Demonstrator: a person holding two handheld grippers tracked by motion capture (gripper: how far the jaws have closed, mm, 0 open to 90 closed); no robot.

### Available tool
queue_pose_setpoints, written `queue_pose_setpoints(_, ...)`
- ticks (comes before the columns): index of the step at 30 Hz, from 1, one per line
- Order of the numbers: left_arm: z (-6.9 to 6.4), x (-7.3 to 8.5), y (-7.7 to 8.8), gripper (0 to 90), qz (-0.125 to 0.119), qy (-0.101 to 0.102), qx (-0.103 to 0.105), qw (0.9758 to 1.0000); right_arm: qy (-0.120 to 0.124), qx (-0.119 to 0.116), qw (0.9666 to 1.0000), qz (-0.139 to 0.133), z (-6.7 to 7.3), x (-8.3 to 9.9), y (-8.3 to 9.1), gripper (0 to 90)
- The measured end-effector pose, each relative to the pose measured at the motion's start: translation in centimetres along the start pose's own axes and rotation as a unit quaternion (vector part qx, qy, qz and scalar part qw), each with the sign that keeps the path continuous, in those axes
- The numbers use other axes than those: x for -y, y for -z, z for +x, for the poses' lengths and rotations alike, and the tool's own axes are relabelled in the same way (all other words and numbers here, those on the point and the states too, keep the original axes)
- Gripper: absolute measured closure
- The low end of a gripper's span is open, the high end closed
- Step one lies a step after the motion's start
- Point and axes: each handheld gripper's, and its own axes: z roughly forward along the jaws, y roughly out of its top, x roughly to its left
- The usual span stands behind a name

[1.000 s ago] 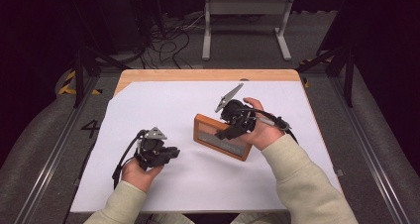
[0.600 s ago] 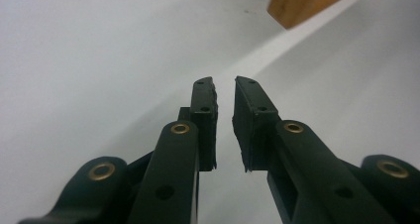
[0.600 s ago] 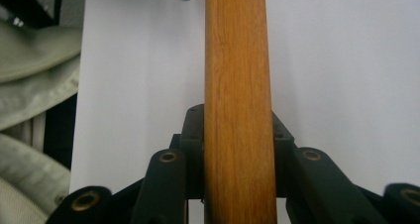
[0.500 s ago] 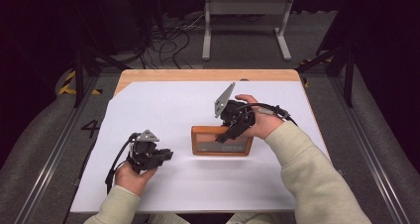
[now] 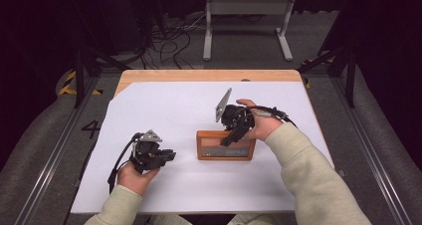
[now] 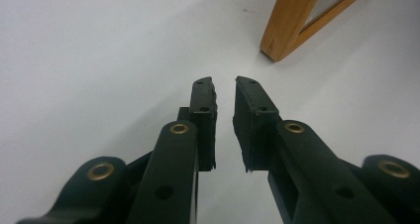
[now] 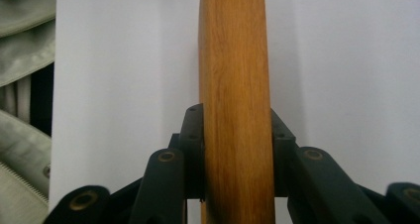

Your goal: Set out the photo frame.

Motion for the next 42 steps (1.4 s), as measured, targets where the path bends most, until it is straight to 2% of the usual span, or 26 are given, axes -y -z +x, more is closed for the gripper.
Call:
queue_pose_setpoints(3,0.0,0.0,-0.1,78.2,0.002,-0.001,0.001,1.0000,0.003,0.021,0.9996,-0.017,-0.2,0.3,0.4,63.3)
queue_pose_setpoints(4,0.0,0.0,-0.1,78.2,0.003,-0.001,0.002,1.0000,0.002,0.026,0.9994,-0.023,-0.2,0.4,0.5,57.8)
queue_pose_setpoints(6,0.0,0.0,-0.1,77.9,0.003,-0.001,0.002,1.0000,0.000,0.052,0.9978,-0.040,0.0,0.6,1.0,46.6)
queue_pose_setpoints(9,0.1,0.0,0.0,77.3,0.001,-0.001,0.002,1.0000,-0.005,0.074,0.9956,-0.058,0.0,1.1,1.6,45.2)
queue_pose_setpoints(10,0.0,0.0,0.0,77.0,0.000,-0.001,0.002,1.0000,-0.007,0.085,0.9938,-0.071,0.0,1.4,1.9,43.3)
queue_pose_setpoints(13,0.0,0.0,0.1,75.0,-0.002,0.001,0.000,1.0000,-0.021,0.120,0.9859,-0.114,0.4,2.6,3.2,37.5)
queue_pose_setpoints(14,0.0,0.0,0.1,74.0,-0.002,0.001,0.000,1.0000,-0.021,0.120,0.9859,-0.114,0.4,2.6,3.2,37.5)
queue_pose_setpoints(16,0.1,0.1,0.2,72.6,-0.004,0.002,0.001,1.0000,-0.028,0.140,0.9800,-0.139,0.8,3.5,3.9,30.0)
queue_pose_setpoints(17,0.1,0.1,0.3,70.9,-0.007,0.004,0.001,1.0000,-0.029,0.148,0.9770,-0.151,1.2,3.9,4.2,29.2)
queue_pose_setpoints(21,0.2,0.2,0.5,60.3,-0.014,-0.002,-0.007,0.9999,-0.035,0.168,0.9698,-0.173,2.9,6.0,5.3,25.4)
queue_pose_setpoints(23,0.3,0.4,0.8,56.1,-0.024,0.002,-0.006,0.9997,-0.044,0.178,0.9655,-0.184,3.6,7.1,5.8,22.8)
queue_pose_setpoints(24,0.4,0.4,0.9,53.9,-0.029,0.001,-0.008,0.9996,-0.055,0.183,0.9622,-0.194,4.1,7.7,6.0,22.6)
queue_pose_setpoints(26,0.6,0.5,1.1,50.9,-0.038,0.004,-0.005,0.9992,-0.064,0.192,0.9578,-0.204,4.7,8.7,6.3,20.8)
queue_pose_setpoints(28,0.8,0.6,1.2,47.2,-0.045,0.006,0.003,0.9990,-0.069,0.195,0.9550,-0.213,5.4,9.5,6.4,18.7)
queue_pose_setpoints(30,0.9,0.6,1.2,43.6,-0.047,0.005,0.002,0.9989,-0.077,0.202,0.9518,-0.217,6.1,10.5,6.5,17.8)
queue_pose_setpoints(31,0.9,0.6,1.2,43.0,-0.047,0.005,0.002,0.9989,-0.077,0.202,0.9518,-0.217,6.1,10.5,6.5,17.8)
queue_pose_setpoints(32,1.0,0.6,1.1,41.8,-0.048,0.003,0.004,0.9989,-0.086,0.204,0.9485,-0.227,6.8,11.5,6.5,16.9)
queue_pose_setpoints(33,1.0,0.6,1.1,41.0,-0.048,0.003,0.004,0.9989,-0.086,0.204,0.9485,-0.227,6.8,11.5,6.5,16.9)
queue_pose_setpoints(37,1.0,0.6,1.0,38.5,-0.052,-0.004,0.007,0.9986,-0.104,0.208,0.9423,-0.241,7.6,13.1,6.6,16.2)
queue_pose_setpoints(38,1.0,0.6,0.9,37.4,-0.053,-0.006,0.010,0.9985,-0.110,0.213,0.9392,-0.246,7.8,13.9,6.4,16.2)
queue_pose_setpoints(39,1.0,0.6,0.9,36.6,-0.053,-0.006,0.010,0.9985,-0.110,0.213,0.9392,-0.246,7.8,13.9,6.4,16.2)
queue_pose_setpoints(42,1.1,0.6,0.7,35.2,-0.054,-0.004,0.012,0.9985,-0.128,0.220,0.9321,-0.258,8.2,15.2,5.9,15.4)
